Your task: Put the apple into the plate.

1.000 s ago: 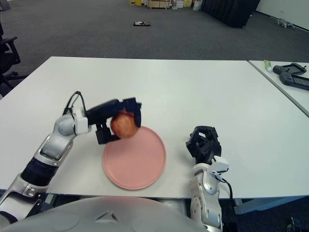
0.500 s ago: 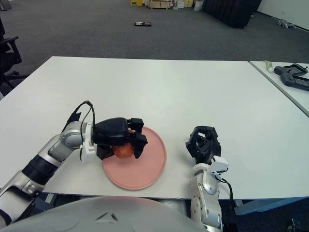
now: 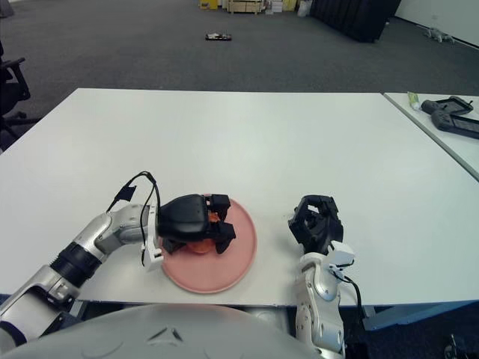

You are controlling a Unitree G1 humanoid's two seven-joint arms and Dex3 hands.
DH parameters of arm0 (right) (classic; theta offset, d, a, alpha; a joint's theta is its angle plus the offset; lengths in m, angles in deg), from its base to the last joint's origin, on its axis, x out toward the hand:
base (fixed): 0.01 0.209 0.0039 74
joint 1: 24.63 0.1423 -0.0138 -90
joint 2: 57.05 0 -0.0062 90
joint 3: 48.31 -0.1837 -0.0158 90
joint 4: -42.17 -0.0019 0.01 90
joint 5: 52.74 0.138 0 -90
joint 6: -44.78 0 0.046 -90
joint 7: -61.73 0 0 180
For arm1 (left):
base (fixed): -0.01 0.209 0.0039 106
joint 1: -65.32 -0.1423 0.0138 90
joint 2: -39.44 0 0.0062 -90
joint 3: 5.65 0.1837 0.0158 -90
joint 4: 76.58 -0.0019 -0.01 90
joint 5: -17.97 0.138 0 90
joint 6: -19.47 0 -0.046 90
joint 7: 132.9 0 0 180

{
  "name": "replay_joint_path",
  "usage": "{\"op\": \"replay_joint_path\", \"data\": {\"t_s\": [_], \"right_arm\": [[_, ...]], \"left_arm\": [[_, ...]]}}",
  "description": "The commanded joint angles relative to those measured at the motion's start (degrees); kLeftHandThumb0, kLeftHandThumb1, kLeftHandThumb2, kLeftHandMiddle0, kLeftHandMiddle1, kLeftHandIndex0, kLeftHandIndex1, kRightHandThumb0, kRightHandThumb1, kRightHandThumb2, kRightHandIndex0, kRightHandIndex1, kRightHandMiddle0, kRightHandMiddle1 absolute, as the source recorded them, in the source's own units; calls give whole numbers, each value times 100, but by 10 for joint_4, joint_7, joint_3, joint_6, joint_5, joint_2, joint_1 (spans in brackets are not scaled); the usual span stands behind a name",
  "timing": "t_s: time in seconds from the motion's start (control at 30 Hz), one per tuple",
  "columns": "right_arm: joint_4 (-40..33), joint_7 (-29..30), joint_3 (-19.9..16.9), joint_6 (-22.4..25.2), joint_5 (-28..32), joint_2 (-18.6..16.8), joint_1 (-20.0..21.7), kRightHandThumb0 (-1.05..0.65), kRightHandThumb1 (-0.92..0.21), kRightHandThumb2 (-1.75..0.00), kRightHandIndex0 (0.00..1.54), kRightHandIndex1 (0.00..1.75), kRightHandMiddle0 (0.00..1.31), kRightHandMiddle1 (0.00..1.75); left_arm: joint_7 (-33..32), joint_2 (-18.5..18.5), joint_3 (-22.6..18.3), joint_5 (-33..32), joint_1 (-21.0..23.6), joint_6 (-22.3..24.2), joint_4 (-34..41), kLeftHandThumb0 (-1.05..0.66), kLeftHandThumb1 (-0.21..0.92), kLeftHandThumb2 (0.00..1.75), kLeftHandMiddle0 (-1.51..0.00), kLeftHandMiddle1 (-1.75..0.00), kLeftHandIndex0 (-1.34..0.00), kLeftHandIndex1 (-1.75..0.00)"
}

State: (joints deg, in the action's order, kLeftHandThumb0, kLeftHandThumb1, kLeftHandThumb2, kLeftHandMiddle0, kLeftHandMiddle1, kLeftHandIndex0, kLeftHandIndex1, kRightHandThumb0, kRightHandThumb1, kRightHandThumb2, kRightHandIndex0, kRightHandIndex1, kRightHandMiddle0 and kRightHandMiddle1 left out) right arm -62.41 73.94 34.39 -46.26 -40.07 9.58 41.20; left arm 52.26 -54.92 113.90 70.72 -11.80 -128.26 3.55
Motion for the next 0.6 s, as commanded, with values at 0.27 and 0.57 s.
{"op": "replay_joint_path", "data": {"t_s": [0.27, 0.57], "right_arm": [[-9, 8, -2, 10, 13, -23, 10, -40, -61, -95, 74, 175, 39, 175], [-3, 7, -1, 0, 13, -22, 12, -40, -61, -95, 74, 175, 39, 175]], "left_arm": [[-151, -24, 46, 87, 24, -10, -44, 17, 4, 160, -83, -175, -79, -161], [-96, -31, 99, 26, 120, -85, -154, -61, 71, 93, -26, -148, -19, -159]]}}
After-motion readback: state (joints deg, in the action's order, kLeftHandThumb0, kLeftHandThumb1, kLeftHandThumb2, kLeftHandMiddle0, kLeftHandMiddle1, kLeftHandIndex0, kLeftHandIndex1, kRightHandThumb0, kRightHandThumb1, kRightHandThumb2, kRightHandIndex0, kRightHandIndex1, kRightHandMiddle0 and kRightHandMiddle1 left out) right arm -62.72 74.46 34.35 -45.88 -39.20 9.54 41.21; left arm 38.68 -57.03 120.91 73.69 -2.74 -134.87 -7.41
